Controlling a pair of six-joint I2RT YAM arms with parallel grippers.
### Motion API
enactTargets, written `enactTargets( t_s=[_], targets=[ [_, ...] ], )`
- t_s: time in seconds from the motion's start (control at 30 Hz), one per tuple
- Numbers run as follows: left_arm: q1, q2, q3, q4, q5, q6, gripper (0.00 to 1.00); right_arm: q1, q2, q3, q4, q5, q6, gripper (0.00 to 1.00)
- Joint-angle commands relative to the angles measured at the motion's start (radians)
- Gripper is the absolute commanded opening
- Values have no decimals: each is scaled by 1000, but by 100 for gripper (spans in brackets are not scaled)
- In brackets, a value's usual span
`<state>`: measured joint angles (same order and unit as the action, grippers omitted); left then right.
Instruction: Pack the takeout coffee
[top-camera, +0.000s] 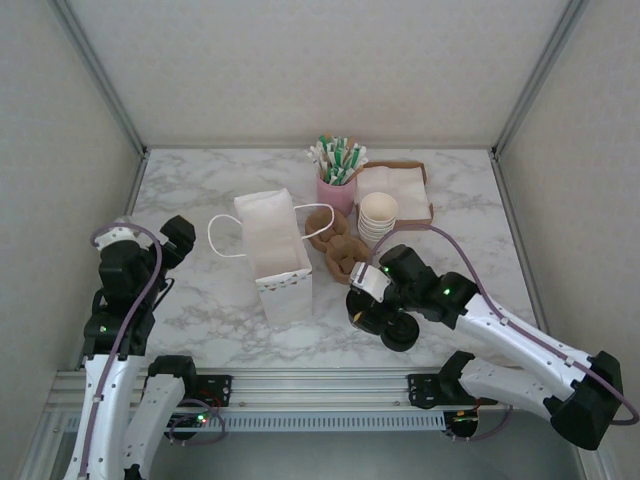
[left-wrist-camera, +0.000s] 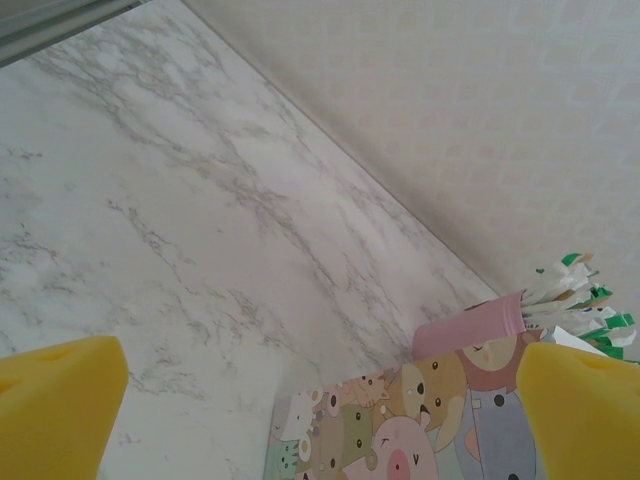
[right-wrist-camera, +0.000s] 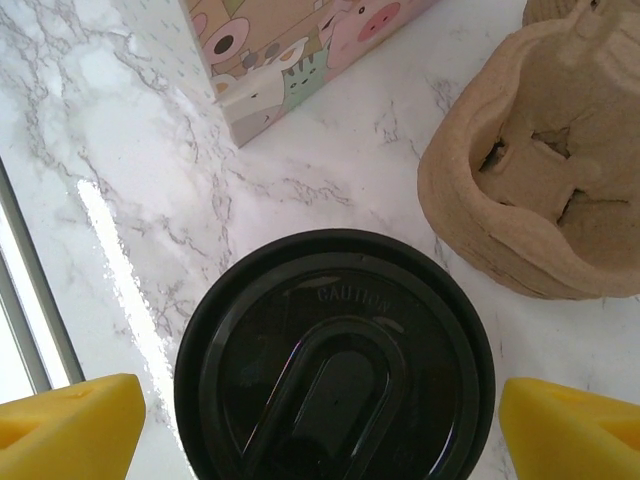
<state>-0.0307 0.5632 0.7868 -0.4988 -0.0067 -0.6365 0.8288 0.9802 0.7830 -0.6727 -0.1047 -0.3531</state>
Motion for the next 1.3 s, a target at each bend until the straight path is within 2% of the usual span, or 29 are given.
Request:
enactTargets(
  t_s=[0.0, 0.23, 0.63, 0.97, 1.27],
  targets=[
    [11, 1, -8, 6, 18, -10, 100, -7, 14, 17, 30, 13, -17, 92],
    [11, 9, -8, 6, 15, -9, 100, -7, 46, 14, 45, -2, -21, 91],
    [11, 10, -9, 4, 14, -9, 100, 3, 71, -22, 13, 76, -32, 86],
    [10, 10, -7, 3, 8, -9, 100, 43, 130, -37, -27, 170, -18, 83],
    [10, 12, -9, 3, 7, -11, 100, 44, 110, -51, -10, 285, 27, 84]
  ],
)
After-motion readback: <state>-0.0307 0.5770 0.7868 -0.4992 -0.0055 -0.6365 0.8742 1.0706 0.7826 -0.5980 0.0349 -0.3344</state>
